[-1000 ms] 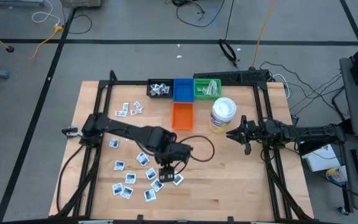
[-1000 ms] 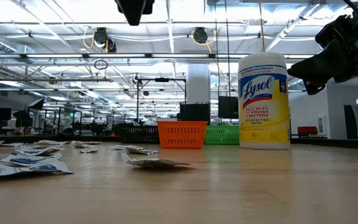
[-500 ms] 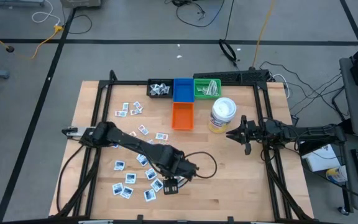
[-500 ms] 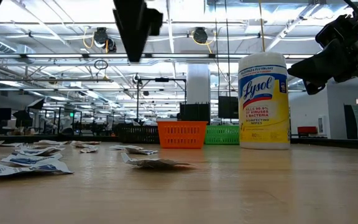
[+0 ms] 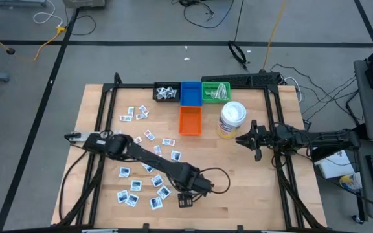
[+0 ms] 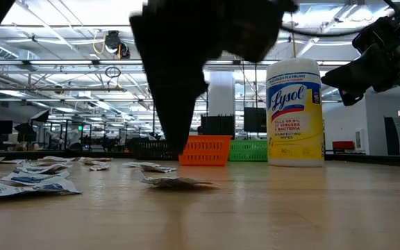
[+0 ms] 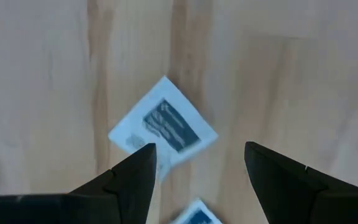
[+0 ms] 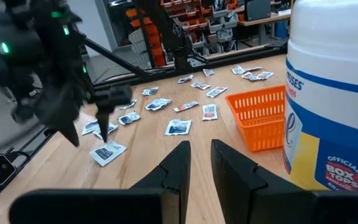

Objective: Pick & Place First Aid Supplies
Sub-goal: Put the gray towelette pack into the black bin

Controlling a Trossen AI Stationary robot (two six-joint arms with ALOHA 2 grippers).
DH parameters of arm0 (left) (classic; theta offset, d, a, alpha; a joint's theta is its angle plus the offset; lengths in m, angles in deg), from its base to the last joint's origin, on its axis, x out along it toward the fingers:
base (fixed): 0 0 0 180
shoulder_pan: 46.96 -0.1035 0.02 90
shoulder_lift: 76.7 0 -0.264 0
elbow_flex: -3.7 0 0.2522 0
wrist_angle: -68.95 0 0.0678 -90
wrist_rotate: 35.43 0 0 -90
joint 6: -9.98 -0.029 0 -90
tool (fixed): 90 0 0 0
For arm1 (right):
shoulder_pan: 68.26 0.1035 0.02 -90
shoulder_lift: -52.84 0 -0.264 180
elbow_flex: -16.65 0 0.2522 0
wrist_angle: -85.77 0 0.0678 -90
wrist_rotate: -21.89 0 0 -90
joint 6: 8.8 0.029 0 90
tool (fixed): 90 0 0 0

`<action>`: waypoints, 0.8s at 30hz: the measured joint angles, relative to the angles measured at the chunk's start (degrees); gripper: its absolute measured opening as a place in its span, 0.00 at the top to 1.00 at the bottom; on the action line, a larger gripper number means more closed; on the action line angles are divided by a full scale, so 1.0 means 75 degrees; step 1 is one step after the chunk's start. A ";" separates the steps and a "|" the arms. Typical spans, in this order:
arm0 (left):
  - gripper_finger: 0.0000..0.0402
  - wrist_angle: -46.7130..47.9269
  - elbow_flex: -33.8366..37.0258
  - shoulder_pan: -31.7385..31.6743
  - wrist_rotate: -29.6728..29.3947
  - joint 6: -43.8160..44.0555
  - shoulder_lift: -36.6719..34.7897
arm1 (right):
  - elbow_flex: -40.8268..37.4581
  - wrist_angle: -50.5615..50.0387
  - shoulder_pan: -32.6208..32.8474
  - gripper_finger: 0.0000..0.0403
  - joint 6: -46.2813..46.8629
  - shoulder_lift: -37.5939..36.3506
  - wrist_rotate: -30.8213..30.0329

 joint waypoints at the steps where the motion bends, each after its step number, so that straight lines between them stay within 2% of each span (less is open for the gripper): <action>1: 0.38 -0.0009 0.0000 0.0000 -0.0011 -0.0004 0.0103 | 0.0000 -0.0001 0.0000 0.85 0.0000 -0.0002 0.0000; 8: 0.38 0.0007 -0.0014 0.0011 -0.0700 -0.0162 0.0559 | 0.0000 -0.0002 0.0000 0.85 0.0002 0.0000 0.0000; 11: 0.43 -0.0017 -0.0015 0.0050 -0.0923 -0.0195 0.0590 | 0.0000 -0.0004 0.0000 0.85 0.0000 -0.0002 0.0000; 24: 0.97 0.0032 0.0002 -0.0098 -0.0837 -0.0012 0.0519 | 0.0000 -0.0002 0.0000 0.85 0.0002 -0.0002 0.0000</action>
